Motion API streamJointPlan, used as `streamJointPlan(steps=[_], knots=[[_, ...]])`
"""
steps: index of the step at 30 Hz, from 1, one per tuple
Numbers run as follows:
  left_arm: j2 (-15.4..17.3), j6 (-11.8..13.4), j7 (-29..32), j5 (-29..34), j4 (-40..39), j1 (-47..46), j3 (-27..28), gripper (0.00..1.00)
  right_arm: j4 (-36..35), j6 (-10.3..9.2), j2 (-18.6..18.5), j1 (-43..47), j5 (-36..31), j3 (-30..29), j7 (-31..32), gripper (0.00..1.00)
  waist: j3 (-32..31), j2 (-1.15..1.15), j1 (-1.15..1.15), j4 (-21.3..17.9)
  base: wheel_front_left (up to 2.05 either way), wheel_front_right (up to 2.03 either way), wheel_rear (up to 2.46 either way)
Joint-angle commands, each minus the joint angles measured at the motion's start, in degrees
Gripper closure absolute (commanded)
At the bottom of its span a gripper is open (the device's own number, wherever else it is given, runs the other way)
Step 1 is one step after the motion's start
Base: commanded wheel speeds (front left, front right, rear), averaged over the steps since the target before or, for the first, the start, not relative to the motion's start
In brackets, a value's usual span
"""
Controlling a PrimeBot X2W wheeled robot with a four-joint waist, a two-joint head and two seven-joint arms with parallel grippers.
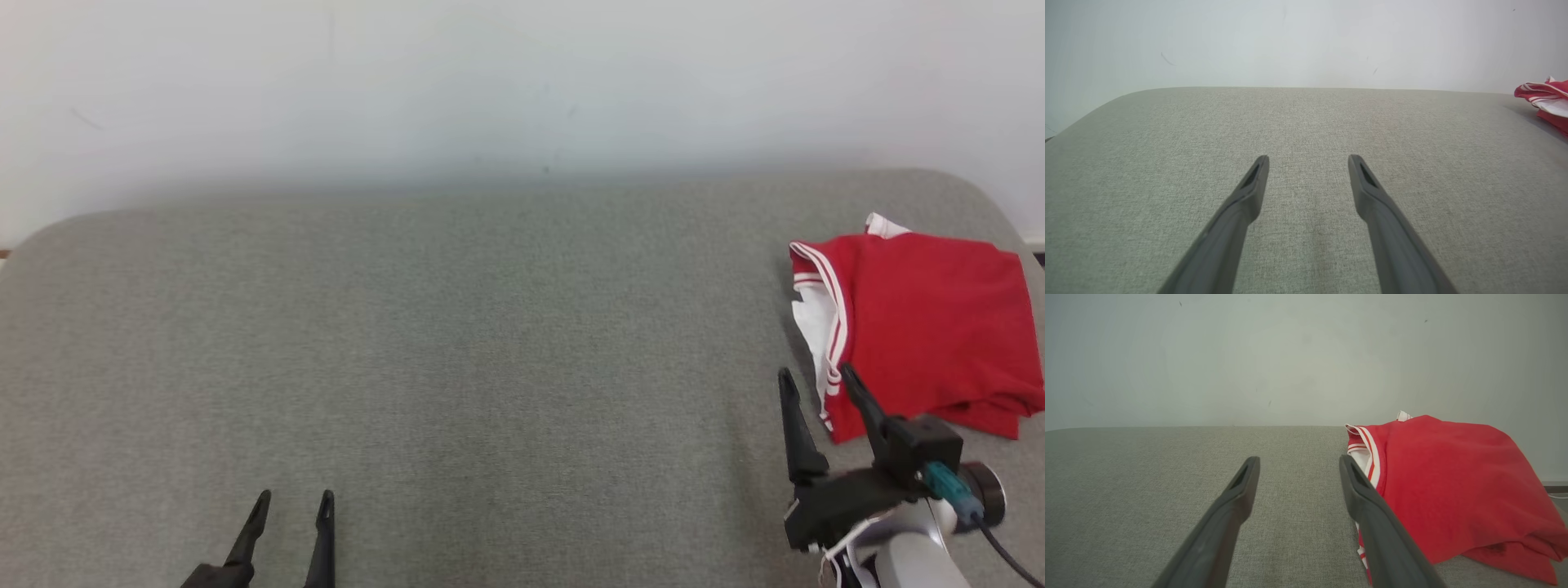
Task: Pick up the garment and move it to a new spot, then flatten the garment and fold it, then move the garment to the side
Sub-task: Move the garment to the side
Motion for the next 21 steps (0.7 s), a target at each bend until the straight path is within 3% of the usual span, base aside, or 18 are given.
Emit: streamJointPlan(steps=[1, 21], knots=[[0.07, 0.48, -0.04, -0.31, 0.36, 1.34, 0.42, 0.0, -0.66, -0.07, 0.25, 1.9, -0.3, -0.34, 0.0, 0.0, -2.18, 0.01, 0.01, 2.1, 0.0, 0.0, 0.0], [0.03, 1.02, -0.04, 0.32, -1.21, 4.43, 3.49, 0.0, -5.75, -0.07, 5.18, 13.72, -2.33, -4.84, 0.0, 0.0, -4.4, 0.01, 0.01, 5.24, 0.0, 0.0, 0.0]])
